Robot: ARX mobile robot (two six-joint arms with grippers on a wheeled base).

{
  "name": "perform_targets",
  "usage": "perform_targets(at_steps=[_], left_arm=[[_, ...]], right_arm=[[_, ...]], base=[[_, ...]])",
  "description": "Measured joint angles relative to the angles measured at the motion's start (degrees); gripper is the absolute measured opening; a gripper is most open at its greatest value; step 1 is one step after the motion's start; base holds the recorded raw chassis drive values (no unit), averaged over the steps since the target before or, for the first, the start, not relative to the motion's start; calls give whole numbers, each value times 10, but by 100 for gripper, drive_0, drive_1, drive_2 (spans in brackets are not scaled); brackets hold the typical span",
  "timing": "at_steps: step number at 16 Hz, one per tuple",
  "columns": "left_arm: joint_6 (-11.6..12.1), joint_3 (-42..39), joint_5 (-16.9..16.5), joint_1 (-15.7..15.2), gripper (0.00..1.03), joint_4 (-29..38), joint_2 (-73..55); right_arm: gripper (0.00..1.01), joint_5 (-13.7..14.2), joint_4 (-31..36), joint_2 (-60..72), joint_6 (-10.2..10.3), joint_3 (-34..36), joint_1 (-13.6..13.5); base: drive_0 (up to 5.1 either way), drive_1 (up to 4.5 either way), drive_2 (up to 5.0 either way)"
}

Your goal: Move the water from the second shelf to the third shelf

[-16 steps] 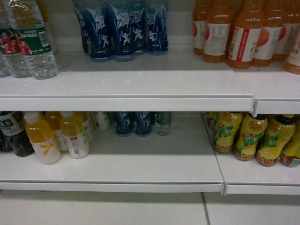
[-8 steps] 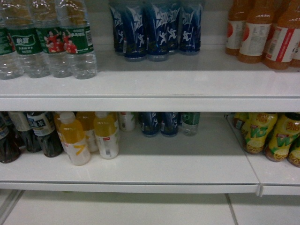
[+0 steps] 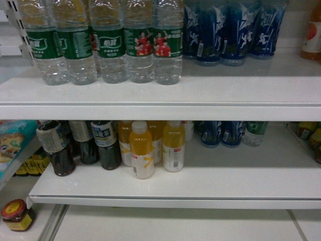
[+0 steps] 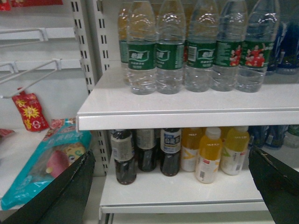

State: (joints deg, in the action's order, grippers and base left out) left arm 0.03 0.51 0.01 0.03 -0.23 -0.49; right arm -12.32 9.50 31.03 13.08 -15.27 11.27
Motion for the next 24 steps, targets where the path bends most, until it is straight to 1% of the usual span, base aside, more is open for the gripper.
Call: perform_targets(at_steps=[12, 13, 15, 16, 17, 24], left_arm=[[0, 0, 0, 0, 98, 0, 0], [0, 0, 0, 0, 98, 2, 0], [0, 0, 1, 0, 98, 1, 0], [0, 0, 1, 0, 98, 0, 0], [0, 0, 1, 0, 98, 0, 0], [0, 0, 0, 0, 98, 0, 0]], right_arm=[[40, 1, 0, 0, 0, 0, 0], [40, 1, 0, 0, 0, 0, 0], [40, -13, 3, 0, 0, 0, -3], [40, -2, -3, 0, 0, 0, -3], [40, 1, -2, 0, 0, 0, 1], [40, 1, 0, 0, 0, 0, 0]], base=[[-479, 236, 236], [0, 0, 0], [0, 0, 0], [0, 0, 0], [0, 0, 0], [0, 0, 0]])
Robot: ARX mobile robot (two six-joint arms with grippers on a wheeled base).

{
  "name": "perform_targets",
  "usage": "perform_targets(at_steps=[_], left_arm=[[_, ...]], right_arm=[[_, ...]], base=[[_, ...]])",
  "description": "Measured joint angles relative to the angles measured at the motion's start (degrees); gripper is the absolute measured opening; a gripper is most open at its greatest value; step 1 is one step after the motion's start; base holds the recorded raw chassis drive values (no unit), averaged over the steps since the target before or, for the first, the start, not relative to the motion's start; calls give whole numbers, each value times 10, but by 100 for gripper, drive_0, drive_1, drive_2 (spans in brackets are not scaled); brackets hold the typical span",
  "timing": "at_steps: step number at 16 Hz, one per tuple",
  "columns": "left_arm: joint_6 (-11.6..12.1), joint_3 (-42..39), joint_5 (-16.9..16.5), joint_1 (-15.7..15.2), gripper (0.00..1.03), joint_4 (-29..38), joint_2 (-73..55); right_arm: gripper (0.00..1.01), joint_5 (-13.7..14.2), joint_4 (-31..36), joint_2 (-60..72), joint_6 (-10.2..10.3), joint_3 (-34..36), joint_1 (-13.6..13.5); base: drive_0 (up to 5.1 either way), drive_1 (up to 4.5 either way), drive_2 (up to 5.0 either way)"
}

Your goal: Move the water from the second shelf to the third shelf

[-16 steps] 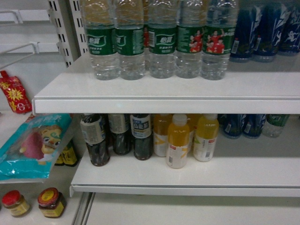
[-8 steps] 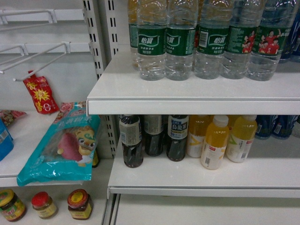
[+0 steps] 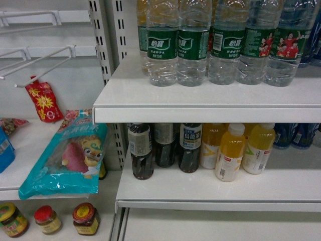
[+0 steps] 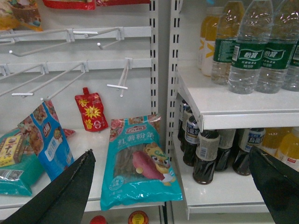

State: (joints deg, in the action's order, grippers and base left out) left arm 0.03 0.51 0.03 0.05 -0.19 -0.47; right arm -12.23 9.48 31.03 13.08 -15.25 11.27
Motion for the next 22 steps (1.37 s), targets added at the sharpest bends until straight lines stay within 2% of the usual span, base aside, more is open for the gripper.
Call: perform_targets(at_steps=[7, 8, 9, 10, 12, 13, 15, 17, 22], left_arm=[[0, 0, 0, 0, 98, 0, 0], [0, 0, 0, 0, 98, 0, 0], [0, 0, 0, 0, 98, 0, 0], [0, 0, 0, 0, 98, 0, 0], [0, 0, 0, 0, 98, 0, 0], [0, 0, 0, 0, 98, 0, 0], [0, 0, 0, 0, 98, 0, 0], [0, 0, 0, 0, 98, 0, 0], [0, 0, 0, 0, 98, 0, 0]], right_arm=[[40, -2, 3, 0, 0, 0, 0], [40, -18, 42, 13, -17, 5, -1], [40, -12, 93, 50, -42, -7, -25], [40, -4, 125, 96, -57, -32, -62], [40, 18, 182, 201, -79, -93, -143], [40, 26, 207, 256, -87, -115, -171], [40, 33, 223, 349, -92, -152, -200], [40, 39, 223, 418, -97, -182, -212], [40, 59, 222, 561, -93, -278, -233]], base=[[0, 0, 0], [0, 0, 0], [0, 0, 0], [0, 0, 0], [0, 0, 0], [0, 0, 0], [0, 0, 0], [0, 0, 0], [0, 0, 0]])
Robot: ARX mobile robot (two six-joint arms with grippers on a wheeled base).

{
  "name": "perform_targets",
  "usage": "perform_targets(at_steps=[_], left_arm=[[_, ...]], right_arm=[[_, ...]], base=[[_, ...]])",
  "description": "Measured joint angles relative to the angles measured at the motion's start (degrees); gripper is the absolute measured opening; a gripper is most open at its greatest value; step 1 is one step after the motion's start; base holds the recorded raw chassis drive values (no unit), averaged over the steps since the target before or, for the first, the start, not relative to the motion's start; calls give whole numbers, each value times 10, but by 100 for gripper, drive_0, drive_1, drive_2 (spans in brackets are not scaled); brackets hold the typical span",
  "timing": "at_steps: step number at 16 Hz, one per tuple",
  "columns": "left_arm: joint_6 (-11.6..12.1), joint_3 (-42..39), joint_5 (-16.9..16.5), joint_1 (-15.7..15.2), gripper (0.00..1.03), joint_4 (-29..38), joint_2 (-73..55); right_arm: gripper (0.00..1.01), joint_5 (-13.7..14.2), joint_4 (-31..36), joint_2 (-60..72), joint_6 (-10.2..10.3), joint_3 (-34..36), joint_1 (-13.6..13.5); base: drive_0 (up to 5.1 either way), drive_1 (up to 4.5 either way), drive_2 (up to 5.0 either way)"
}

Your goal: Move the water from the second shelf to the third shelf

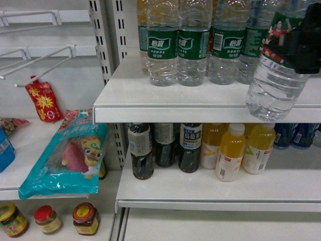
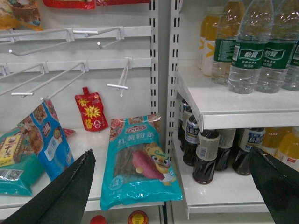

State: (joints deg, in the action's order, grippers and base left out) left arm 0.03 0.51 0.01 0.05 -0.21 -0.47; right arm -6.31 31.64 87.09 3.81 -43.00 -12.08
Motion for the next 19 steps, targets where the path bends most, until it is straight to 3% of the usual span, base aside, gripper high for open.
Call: perform_targets(at_steps=[8, 19], left_arm=[[0, 0, 0, 0, 98, 0, 0], [0, 0, 0, 0, 98, 0, 0]], right_arm=[[40, 46, -61, 158, -10, -188, -30], [40, 80, -119, 239, -11, -306, -28]], base=[[0, 0, 0], [0, 0, 0]])
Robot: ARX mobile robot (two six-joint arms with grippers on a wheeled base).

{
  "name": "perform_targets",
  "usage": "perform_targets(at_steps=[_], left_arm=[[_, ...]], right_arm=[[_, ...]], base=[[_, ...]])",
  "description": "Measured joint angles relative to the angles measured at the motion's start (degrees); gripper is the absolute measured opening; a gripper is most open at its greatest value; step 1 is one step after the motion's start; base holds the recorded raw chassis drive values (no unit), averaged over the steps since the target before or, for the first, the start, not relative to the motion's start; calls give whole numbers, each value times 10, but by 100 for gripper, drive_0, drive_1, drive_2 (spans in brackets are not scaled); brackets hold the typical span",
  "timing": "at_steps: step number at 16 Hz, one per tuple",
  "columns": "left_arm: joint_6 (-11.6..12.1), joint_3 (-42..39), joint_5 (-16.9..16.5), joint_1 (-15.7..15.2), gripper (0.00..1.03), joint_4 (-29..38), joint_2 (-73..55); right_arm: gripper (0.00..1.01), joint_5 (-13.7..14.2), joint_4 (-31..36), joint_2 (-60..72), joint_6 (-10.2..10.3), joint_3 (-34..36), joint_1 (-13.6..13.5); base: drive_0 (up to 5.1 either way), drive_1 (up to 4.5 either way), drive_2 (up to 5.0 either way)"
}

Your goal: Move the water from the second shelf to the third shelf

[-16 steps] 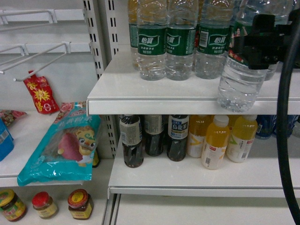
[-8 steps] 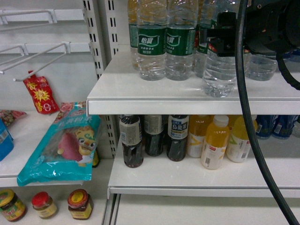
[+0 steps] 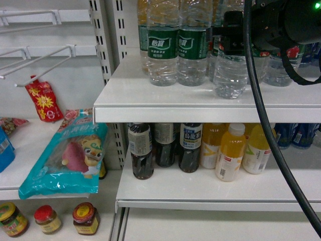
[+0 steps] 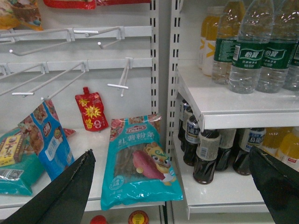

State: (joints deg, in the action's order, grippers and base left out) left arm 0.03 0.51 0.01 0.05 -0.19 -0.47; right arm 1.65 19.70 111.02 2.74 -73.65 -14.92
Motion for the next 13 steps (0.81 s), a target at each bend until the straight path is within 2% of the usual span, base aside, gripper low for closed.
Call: perform_targets(at_steps=[8, 9, 13], left_arm=[[0, 0, 0, 0, 98, 0, 0], [0, 0, 0, 0, 98, 0, 0], [0, 0, 0, 0, 98, 0, 0]], right_arm=[[40, 7, -3, 4, 5, -5, 6], [45, 7, -5, 4, 7, -5, 6], [91, 5, 5, 4, 9, -12, 7]], base=[[0, 0, 0], [0, 0, 0], [0, 0, 0]])
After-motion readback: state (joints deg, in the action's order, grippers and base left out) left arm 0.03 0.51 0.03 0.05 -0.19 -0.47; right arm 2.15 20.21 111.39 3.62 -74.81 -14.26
